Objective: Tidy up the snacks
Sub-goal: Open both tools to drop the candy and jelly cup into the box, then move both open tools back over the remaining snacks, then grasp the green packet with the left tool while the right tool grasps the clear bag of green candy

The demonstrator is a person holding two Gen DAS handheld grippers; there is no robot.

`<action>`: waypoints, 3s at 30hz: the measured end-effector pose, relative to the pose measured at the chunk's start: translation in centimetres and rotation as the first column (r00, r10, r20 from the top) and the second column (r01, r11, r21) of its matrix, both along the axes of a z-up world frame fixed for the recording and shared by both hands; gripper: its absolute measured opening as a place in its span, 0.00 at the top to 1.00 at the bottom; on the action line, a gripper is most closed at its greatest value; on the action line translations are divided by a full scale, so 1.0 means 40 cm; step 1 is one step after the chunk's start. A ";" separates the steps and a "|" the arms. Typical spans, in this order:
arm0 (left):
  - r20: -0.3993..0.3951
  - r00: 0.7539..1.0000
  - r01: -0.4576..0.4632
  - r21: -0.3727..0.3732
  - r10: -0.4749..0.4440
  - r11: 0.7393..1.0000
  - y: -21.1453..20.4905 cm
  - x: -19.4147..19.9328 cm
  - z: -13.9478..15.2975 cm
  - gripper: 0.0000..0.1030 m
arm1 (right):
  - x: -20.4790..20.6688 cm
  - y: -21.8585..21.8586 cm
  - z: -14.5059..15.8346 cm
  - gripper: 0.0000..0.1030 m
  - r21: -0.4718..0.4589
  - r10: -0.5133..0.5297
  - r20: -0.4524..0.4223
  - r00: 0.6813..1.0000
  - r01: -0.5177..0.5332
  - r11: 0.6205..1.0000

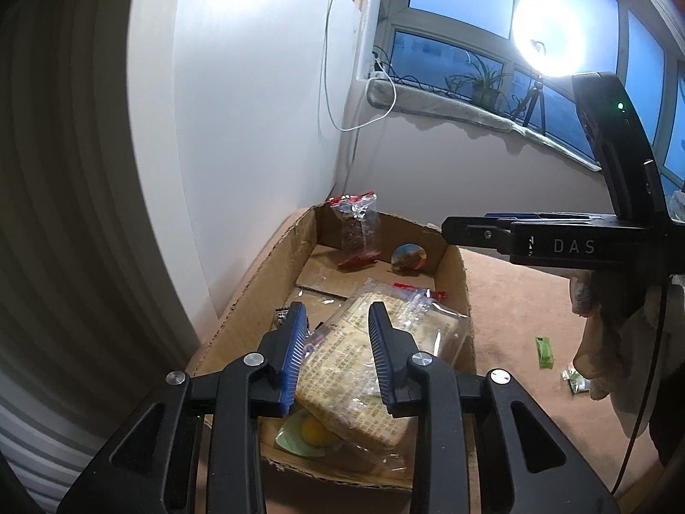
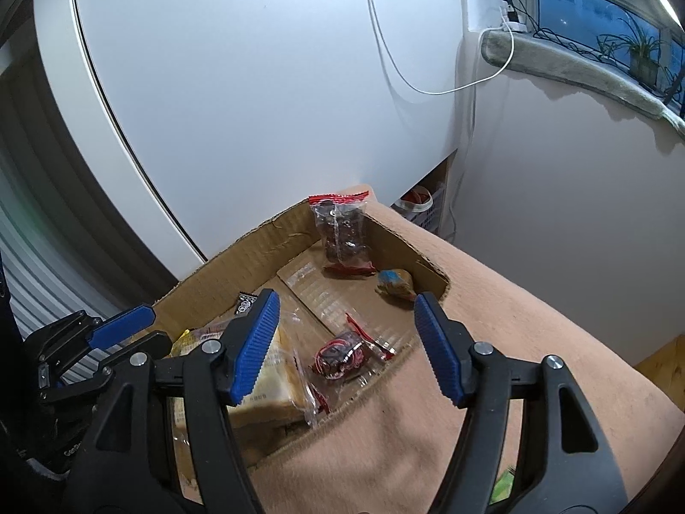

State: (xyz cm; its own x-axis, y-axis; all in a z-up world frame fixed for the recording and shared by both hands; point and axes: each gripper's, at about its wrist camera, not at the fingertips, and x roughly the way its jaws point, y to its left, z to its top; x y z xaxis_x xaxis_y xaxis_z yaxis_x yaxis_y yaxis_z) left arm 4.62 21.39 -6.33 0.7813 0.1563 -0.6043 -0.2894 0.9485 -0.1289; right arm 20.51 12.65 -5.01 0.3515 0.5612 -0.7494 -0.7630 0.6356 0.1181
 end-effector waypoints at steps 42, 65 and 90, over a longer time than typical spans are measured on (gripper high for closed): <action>0.034 0.972 0.232 -0.015 -0.232 0.973 -0.289 0.029 0.025 0.72 | -0.084 -0.516 0.054 0.34 -0.002 -0.195 0.077 0.978 0.195 0.981; -0.118 0.885 0.431 -0.157 -0.450 0.889 -0.448 0.228 -0.124 0.73 | -0.125 -0.551 -0.176 0.59 -0.125 -0.059 -0.061 0.996 0.051 0.991; -0.263 0.818 0.504 -0.098 -0.511 0.858 -0.503 0.327 -0.207 0.76 | -0.069 -0.494 -0.227 0.67 -0.120 -0.059 -0.081 0.995 0.049 0.992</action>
State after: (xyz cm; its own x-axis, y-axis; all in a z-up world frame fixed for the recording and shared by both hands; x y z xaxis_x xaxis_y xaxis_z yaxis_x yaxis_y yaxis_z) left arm 17.72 1.26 -14.61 0.5515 -0.2330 -0.8010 0.2058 0.9685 -0.1401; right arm 17.75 -7.13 -14.08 0.3118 0.4494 -0.8372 -0.7180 0.6885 0.1021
